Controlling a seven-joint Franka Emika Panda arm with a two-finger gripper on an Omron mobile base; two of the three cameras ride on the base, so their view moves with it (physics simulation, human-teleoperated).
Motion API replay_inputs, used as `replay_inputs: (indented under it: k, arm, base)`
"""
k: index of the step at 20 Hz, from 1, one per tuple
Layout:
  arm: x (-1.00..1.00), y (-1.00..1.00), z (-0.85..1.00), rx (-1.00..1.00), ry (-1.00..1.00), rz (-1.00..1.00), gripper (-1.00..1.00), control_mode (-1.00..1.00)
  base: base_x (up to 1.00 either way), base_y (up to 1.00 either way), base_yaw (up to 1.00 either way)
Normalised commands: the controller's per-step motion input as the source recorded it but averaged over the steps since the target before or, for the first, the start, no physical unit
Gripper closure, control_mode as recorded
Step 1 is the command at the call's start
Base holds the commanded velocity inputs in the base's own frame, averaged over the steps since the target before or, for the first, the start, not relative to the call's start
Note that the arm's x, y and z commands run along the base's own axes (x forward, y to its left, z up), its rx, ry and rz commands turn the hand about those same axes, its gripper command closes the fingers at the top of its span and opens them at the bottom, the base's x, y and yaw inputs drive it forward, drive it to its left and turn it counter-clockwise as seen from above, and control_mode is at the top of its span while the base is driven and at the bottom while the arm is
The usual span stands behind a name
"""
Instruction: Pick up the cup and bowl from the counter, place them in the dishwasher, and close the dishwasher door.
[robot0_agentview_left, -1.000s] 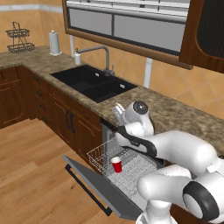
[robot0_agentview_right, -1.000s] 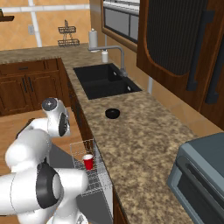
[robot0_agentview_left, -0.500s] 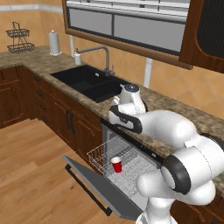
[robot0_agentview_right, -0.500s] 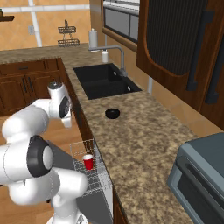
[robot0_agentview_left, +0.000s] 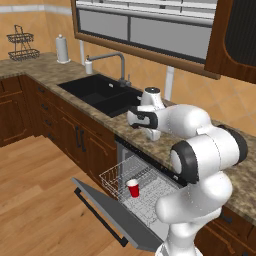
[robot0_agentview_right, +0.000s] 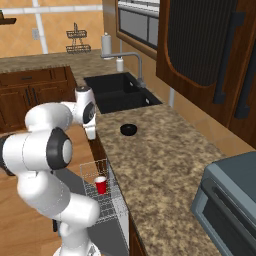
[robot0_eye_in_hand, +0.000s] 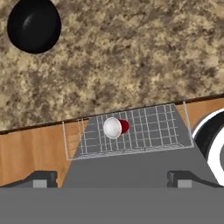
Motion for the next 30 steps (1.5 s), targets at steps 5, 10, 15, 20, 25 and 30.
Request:
replay_inputs:
  k: [5,10,15,20,25,30]
  arm:
    - [0.24,-0.36,-0.35,0.0,0.02,-0.11,-1.0,-1.0]
    - [0.19,-0.26,-0.33,-0.02,0.0,-0.2,-1.0,-1.0]
    - [0.14,-0.06,-0.07,0.0,0.0,-0.29,-1.0,-1.0]
    - [0.24,-0.06,0.0,0.0,0.0,-0.25,-1.0,-1.0]
    - [0.24,-0.27,0.0,0.05,0.0,-0.16,-1.0,-1.0]
    - [0.32,-0.09,-0.05,0.08,0.0,-0.19,-1.0,-1.0]
  base:
    - [0.0,0.0,0.0]
    - [0.0,0.0,0.0]
    - [0.0,0.0,0.0]
    - [0.0,0.0,0.0]
    - [0.0,0.0,0.0]
    - [0.0,0.0,0.0]
